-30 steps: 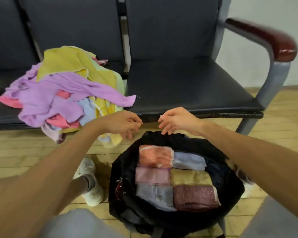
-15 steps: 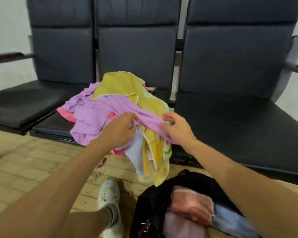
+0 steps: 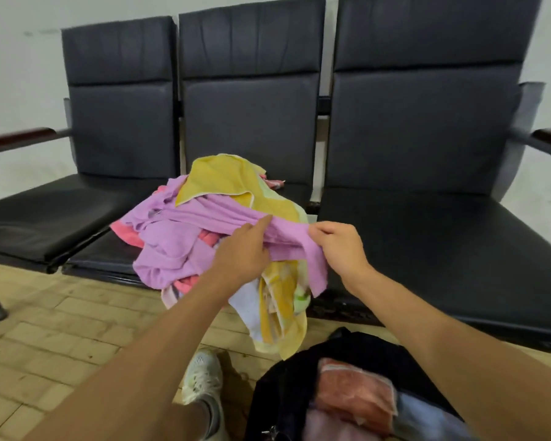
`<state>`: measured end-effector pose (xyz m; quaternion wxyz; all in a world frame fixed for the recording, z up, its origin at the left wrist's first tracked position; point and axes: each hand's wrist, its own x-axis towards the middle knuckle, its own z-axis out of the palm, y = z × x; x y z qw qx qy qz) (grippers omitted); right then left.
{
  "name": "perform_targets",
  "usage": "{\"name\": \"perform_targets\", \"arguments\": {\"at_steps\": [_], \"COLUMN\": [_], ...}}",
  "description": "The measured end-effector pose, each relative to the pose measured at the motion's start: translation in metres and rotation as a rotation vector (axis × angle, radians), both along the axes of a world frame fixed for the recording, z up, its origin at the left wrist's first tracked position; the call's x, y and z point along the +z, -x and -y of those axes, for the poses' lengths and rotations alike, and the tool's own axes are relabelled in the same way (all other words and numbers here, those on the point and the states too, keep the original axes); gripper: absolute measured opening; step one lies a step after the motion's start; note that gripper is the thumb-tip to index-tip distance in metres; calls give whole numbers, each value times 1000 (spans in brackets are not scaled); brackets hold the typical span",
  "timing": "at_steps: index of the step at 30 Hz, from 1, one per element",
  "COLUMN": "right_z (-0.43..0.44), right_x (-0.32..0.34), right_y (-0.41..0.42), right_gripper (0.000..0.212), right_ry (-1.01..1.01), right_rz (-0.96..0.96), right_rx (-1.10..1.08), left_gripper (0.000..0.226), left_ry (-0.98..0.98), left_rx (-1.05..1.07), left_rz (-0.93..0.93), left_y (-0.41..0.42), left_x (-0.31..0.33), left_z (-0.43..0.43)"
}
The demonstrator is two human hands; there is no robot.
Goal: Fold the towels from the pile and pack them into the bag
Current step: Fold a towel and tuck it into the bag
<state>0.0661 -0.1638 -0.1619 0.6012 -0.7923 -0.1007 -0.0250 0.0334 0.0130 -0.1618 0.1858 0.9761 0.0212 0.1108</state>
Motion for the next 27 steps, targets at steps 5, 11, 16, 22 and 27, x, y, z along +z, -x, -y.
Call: {"name": "perform_targets", "arguments": {"at_steps": [5, 11, 16, 22, 27], "right_z": [57, 119, 164, 206, 234], "right_x": [17, 17, 11, 10, 14], "right_y": [3, 1, 1, -16, -11], "right_gripper": [24, 16, 22, 21, 20], "right_ry": [-221, -596, -633, -632, -473], "right_rz": [-91, -328, -421, -396, -419], "right_rx": [-109, -245, -349, -481, -477], "left_gripper": [64, 49, 27, 15, 17], "left_ry": [-64, -163, -108, 209, 346], "left_rx": [21, 58, -25, -195, -420], "left_rz": [10, 45, 86, 164, 81], "left_y": [-18, -33, -45, -53, -30], "left_x": [-4, -6, -14, -19, -4], "left_z": [30, 67, 115, 175, 213]}}
